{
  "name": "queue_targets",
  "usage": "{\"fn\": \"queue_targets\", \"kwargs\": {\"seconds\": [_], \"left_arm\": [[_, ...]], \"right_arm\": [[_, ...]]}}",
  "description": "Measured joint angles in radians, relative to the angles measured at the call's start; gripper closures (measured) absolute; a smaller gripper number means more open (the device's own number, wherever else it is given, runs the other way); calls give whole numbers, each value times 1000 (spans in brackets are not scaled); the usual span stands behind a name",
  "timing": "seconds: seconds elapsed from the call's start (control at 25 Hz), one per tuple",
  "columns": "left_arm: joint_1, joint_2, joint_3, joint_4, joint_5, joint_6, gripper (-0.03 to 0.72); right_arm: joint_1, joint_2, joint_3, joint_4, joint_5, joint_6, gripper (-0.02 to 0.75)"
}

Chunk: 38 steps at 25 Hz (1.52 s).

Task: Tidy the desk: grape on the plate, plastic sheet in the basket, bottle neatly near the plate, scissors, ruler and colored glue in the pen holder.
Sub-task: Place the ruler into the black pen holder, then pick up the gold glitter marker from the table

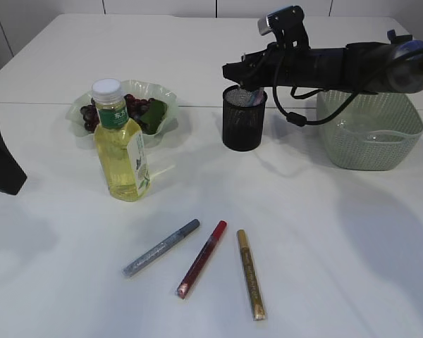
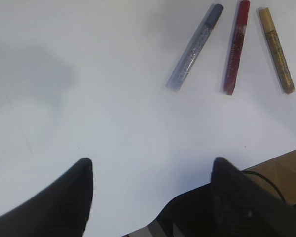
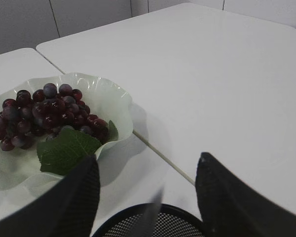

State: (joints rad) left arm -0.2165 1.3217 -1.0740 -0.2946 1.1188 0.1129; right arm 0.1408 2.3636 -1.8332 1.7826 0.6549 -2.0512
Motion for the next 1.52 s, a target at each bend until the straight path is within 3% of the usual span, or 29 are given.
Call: {"fn": "queue_targets", "kwargs": {"seconds": [0.24,0.4,0.52,0.68,0.84,0.96,1.16,1.36,1.52], "left_arm": [[0,0,0,0,0,0,147],[0,0,0,0,0,0,147],[0,0,0,0,0,0,147],[0,0,0,0,0,0,147],[0,0,0,0,0,0,147],[0,0,0,2,0,0,147],[0,0,0,2,-2,0,147],[0,0,0,2,-2,0,147],[0,0,0,2,-5,0,147]], "right_arm": [[0,-12,0,0,-2,29,227],[0,-91,0,-42,-48,207,226],[0,-195,0,-247,-85,448,226],[0,-350,0,-700,-46,926,226],[0,-479,-1,-1114,159,1445,262],[4,-537,-1,-1324,355,1718,307],[70,-563,-1,-1545,565,1969,321],[214,-565,43,-1677,581,2111,322],[319,-565,148,-1710,581,2188,323]]}}
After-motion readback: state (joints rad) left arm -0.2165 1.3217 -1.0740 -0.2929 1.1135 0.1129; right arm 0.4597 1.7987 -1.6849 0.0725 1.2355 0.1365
